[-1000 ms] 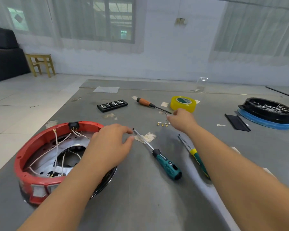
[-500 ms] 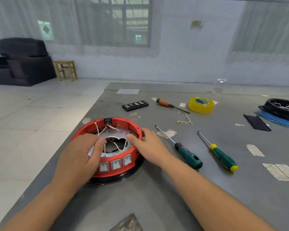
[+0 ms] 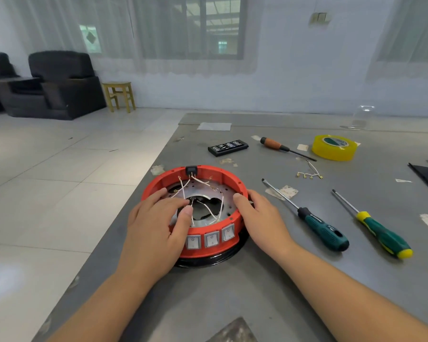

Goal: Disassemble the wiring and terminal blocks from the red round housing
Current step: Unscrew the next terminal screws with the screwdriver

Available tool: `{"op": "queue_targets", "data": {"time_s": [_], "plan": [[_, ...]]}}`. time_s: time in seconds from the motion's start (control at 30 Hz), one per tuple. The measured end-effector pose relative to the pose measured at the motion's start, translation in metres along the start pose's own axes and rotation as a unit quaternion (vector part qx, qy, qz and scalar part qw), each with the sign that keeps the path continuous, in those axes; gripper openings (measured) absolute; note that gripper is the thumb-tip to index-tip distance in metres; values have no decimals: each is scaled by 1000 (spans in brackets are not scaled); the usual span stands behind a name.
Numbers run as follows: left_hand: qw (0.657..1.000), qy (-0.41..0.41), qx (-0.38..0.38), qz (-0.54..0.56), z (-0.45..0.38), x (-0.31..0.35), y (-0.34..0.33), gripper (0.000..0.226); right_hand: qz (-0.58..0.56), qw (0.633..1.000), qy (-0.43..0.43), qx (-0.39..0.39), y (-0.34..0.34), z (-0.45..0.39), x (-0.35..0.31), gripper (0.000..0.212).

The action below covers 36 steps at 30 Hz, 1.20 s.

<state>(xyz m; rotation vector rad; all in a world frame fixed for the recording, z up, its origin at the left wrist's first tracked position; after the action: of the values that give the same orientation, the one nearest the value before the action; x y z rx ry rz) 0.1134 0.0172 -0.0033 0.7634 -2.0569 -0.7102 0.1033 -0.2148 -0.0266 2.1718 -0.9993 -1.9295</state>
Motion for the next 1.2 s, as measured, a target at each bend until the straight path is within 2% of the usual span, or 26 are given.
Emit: {"op": "queue_targets", "data": {"time_s": [0.13, 0.27, 0.4, 0.5, 0.57, 0.67, 0.77, 0.87, 1.0, 1.1, 1.2], "plan": [[997, -2, -49, -60, -2, 1, -2, 71, 10, 1000, 4, -4, -1, 0, 1, 43], [995, 12, -67, -71, -2, 2, -3, 67, 26, 999, 13, -16, 1, 1, -2, 39], [999, 43, -3, -31, 4, 8, 0, 58, 62, 994, -65, -57, 3, -1, -3, 51], [990, 110, 43, 74, 10, 11, -1, 55, 76, 989, -101, -74, 3, 0, -7, 37], [979, 111, 76, 155, 12, 14, 1, 53, 61, 992, -99, -54, 3, -1, -9, 27], [961, 114, 110, 227, 15, 13, 5, 60, 15, 996, -83, -26, 0, 1, -10, 24], [953, 96, 136, 253, 16, 10, 8, 75, -48, 997, -60, -3, 0, 3, -10, 18], [947, 72, 162, 270, 14, 4, 11, 80, -124, 992, -23, 8, 2, 4, -12, 11], [948, 23, 176, 265, 8, -2, 13, 80, -205, 978, -5, -31, -3, 7, -12, 40], [951, -25, 184, 248, 4, 1, 17, 80, -273, 959, -11, -75, -9, 12, -7, 53], [948, -1, 174, 266, 2, -3, 14, 82, -353, 932, -26, -76, -11, 13, -2, 69]]}}
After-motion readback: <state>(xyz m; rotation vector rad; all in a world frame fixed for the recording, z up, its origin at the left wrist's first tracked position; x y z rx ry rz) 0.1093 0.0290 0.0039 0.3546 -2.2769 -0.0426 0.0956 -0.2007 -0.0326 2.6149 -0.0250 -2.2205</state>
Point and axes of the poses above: each hand's wrist, its own z-axis away from the middle knuckle, its own y-axis out of the back of the hand, x = y × z, the point moved 5 cm from there along -z, towards the middle knuckle, and after that the axes turned 2 degrees about x, right-handed, at the moved point
